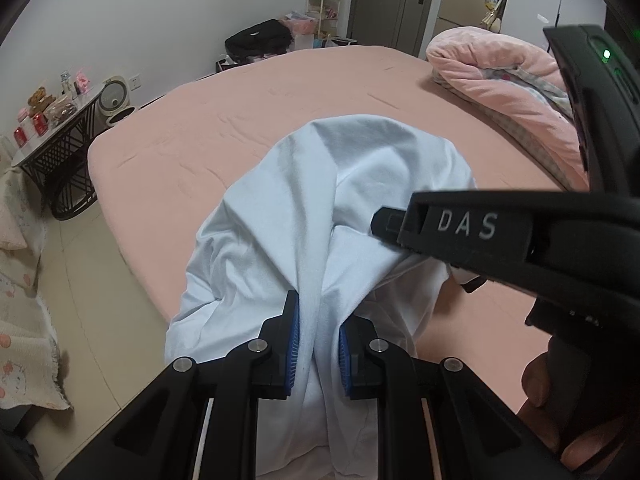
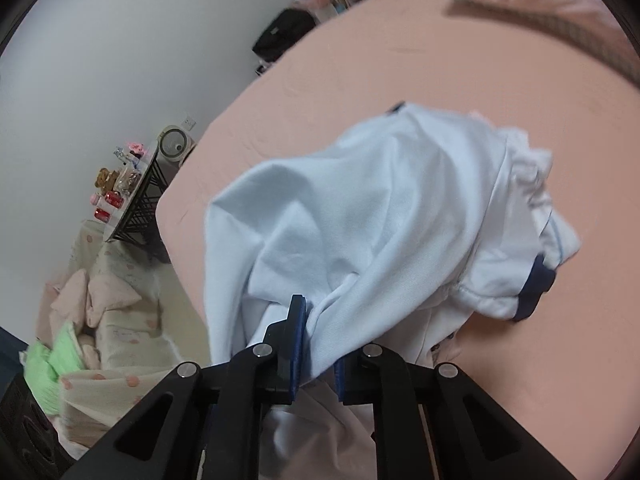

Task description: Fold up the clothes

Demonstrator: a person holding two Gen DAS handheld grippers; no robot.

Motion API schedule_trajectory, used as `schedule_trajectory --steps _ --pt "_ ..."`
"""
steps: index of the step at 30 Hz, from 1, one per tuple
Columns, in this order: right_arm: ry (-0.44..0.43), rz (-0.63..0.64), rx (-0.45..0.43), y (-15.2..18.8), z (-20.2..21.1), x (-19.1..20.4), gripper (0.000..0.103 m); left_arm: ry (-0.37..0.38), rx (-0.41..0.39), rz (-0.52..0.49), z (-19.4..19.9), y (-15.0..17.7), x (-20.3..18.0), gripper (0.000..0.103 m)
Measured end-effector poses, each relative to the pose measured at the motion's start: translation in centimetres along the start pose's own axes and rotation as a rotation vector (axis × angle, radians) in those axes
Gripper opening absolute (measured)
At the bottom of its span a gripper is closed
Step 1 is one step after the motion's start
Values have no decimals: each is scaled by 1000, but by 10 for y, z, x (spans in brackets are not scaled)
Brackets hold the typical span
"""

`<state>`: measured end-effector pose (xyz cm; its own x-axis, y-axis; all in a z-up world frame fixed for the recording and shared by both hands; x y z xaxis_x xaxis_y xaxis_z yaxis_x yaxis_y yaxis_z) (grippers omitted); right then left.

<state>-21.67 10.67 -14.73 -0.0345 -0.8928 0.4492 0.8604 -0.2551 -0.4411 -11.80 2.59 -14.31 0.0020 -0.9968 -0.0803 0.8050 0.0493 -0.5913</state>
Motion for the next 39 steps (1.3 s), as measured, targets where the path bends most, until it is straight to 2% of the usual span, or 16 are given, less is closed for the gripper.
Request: schedule_trajectory --steps 3,15,23,28,32,33,35,36,39 --pt "-6 -6 -8 2 9 -3 7 17 -13 -14 5 -1 -4 10" --pt "-34 -35 -35 8 44 -18 6 120 -49 -41 29 -2 -25 8" --pt "-43 -46 -53 16 66 -28 6 211 -31 -13 34 2 -35 8" --pt "-51 -49 -60 23 80 -40 6 234 -29 -18 38 5 -40 7" --pt "-48 -66 -51 32 85 -47 6 314 -33 -27 49 8 -53 4" --pt "-46 -80 -55 33 87 -50 6 303 -36 -46 51 9 -57 4" --pt "-39 -110 -65 35 91 -58 7 192 -50 -122 51 11 -59 4" --pt "-44 -126 -66 35 93 -61 7 168 -50 -128 50 12 -58 4" --pt "-76 -178 -54 33 98 -70 7 176 -28 -98 46 13 -51 4"
Point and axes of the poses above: each gripper's, at about its wrist camera, not at the fingertips, and z roughly against the way its jaws point, x to its left, y to its underside, the point moved 6 cm from there along -z, roughly the way its jaws point, and after that the axes turned 1 degree about -x, right-handed, at the moved point
